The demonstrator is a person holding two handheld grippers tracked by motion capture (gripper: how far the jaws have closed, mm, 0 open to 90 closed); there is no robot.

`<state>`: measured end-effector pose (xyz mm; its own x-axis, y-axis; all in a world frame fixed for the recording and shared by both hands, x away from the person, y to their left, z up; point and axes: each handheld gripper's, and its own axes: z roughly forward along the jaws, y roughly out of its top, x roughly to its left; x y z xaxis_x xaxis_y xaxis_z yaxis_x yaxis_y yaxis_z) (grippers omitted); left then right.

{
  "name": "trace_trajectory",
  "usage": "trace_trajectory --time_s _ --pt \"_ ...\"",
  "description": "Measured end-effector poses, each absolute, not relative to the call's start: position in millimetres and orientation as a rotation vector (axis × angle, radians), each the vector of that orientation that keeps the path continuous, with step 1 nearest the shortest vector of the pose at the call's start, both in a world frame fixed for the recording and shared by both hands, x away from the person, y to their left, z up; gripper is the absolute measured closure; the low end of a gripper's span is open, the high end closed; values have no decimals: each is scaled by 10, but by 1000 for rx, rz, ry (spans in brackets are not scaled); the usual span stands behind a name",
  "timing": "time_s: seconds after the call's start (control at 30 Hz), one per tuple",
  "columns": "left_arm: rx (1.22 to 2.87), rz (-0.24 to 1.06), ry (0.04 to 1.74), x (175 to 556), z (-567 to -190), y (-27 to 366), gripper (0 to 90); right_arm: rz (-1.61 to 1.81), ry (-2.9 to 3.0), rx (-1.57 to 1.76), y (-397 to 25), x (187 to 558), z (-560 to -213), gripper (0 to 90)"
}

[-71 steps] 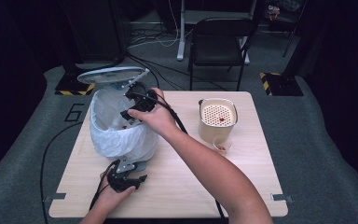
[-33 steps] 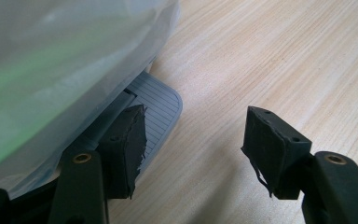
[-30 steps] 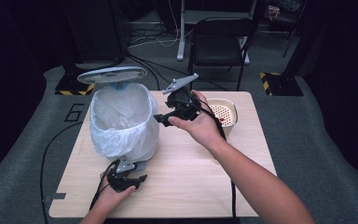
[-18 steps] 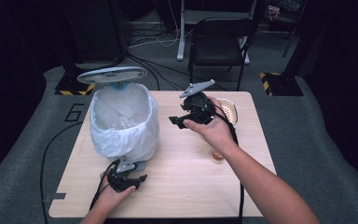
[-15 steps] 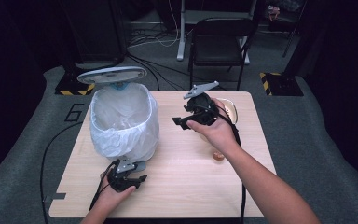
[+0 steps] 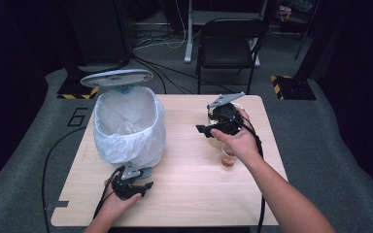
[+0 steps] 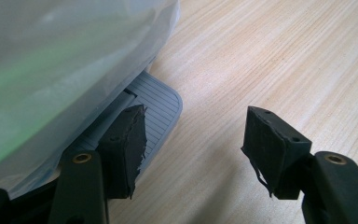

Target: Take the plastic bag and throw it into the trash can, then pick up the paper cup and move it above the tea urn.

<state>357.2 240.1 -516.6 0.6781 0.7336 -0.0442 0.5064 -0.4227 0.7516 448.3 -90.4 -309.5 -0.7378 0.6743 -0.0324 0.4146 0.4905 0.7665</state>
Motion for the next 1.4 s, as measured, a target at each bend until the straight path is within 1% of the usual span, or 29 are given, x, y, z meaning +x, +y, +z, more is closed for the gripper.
trace_trajectory --time_s 0.3,0.5,0.67,0.73,0.8,0.87,1.0,1.27,1.4 --pt "2126 389 945 3569 -5166 2402 389 1086 2380 978 -1133 4532 -3284 374" --pt "2122 381 941 3576 -5164 2406 389 1053 2362 1014 -1280 4564 -3427 337" --pt "2120 376 950 3569 -5163 2400 389 1034 2313 1089 -1446 4625 -3548 330" --pt "2119 375 952 3569 -5163 2400 389 1024 2304 1121 -1541 4669 -3598 346" --pt "2120 377 951 3569 -5163 2400 389 1015 2289 1148 -1612 4705 -3638 396" --pt "2114 378 952 3570 -5167 2399 389 999 2276 1184 -1678 4752 -3681 411" --pt "2120 376 952 3569 -5163 2400 389 969 2235 1250 -1817 4863 -3758 417" --pt "2114 377 947 3574 -5167 2401 389 910 2166 1320 -1937 5006 -3830 413" --pt "2113 376 950 3572 -5168 2400 389 853 2136 1341 -1981 5070 -3886 464"
